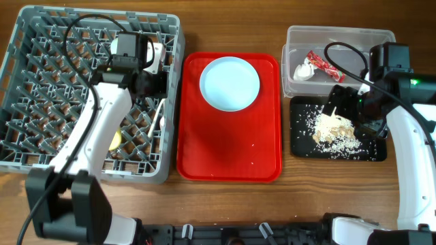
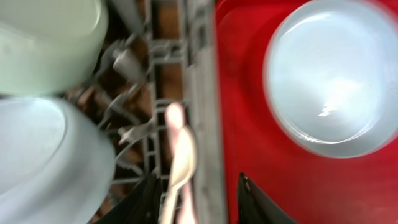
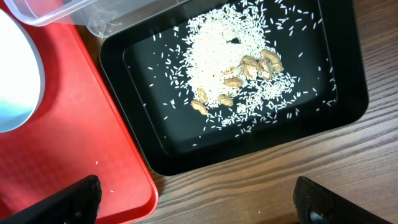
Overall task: Sort waste into correct bins and load items into the dishwasher rack
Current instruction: 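Lift the white plate with the left gripper and stand it in the rack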
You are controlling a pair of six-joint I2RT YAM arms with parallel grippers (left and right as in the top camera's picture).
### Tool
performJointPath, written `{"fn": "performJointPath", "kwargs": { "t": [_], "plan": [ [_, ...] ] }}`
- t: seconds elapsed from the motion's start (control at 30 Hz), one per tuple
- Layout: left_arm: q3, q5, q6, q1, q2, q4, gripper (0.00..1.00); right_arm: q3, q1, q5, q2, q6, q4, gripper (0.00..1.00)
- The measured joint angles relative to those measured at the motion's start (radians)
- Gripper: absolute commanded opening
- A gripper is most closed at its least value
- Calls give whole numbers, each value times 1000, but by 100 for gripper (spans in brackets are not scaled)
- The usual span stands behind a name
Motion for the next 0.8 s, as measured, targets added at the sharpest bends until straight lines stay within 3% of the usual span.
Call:
{"fn": "performJointPath", "kwargs": {
  "t": [0.1, 0.23, 0.57, 0.73, 0.8],
  "plan": [
    [0, 27, -23, -49, -79, 60, 52, 0, 0, 0, 0, 0, 0, 100],
    [2, 47, -42, -218, -103, 138, 54, 0, 0, -3, 0, 0, 5, 100],
    [2, 52, -46, -475, 283, 378, 65, 0, 0, -4, 0, 0, 12, 100],
    [2, 31, -45, -493, 394, 409, 55, 0, 0, -7, 0, 0, 12, 100],
    [4, 2, -45, -493, 407, 393, 40, 0, 0, -8, 0, 0, 12, 100]
  ]
}}
